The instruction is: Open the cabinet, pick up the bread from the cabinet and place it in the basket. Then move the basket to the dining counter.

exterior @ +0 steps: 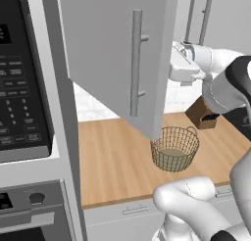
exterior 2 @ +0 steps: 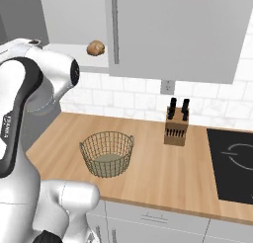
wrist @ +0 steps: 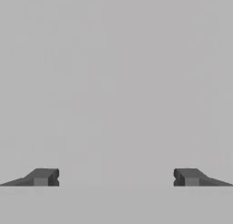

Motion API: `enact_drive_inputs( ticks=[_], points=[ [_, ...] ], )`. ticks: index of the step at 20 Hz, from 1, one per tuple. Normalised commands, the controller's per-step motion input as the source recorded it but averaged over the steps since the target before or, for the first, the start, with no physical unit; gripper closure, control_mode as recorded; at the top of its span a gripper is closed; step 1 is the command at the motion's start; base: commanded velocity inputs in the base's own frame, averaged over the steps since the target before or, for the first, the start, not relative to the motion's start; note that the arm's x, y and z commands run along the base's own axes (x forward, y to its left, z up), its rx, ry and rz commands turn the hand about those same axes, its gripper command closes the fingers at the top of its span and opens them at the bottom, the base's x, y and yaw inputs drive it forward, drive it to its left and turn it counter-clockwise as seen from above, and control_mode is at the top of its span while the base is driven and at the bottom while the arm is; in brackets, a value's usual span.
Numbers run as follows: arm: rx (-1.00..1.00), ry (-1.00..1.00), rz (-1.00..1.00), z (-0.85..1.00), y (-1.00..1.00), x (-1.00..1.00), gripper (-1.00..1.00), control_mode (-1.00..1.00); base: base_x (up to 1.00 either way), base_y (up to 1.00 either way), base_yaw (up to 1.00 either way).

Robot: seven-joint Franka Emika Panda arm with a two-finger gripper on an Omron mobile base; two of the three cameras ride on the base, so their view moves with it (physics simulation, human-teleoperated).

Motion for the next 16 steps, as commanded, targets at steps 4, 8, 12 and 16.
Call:
enact_drive_inputs(
  ticks=[4,8,12,16],
  points=[
    [-0.07,0.0,0.09,0.0,0.91,-0.16,-1.0,-1.0,0.0,0.0,0.0],
    [-0.06,0.0,0.0,0.0,0.79,-0.01,-1.0,-1.0,0.0,0.0,0.0],
    [-0.06,0.0,0.0,0.0,0.77,0.0,-1.0,-1.0,0.0,0.0,0.0],
    [-0.05,0.0,0.0,0.0,0.71,0.0,-1.0,-1.0,0.0,0.0,0.0]
  ],
)
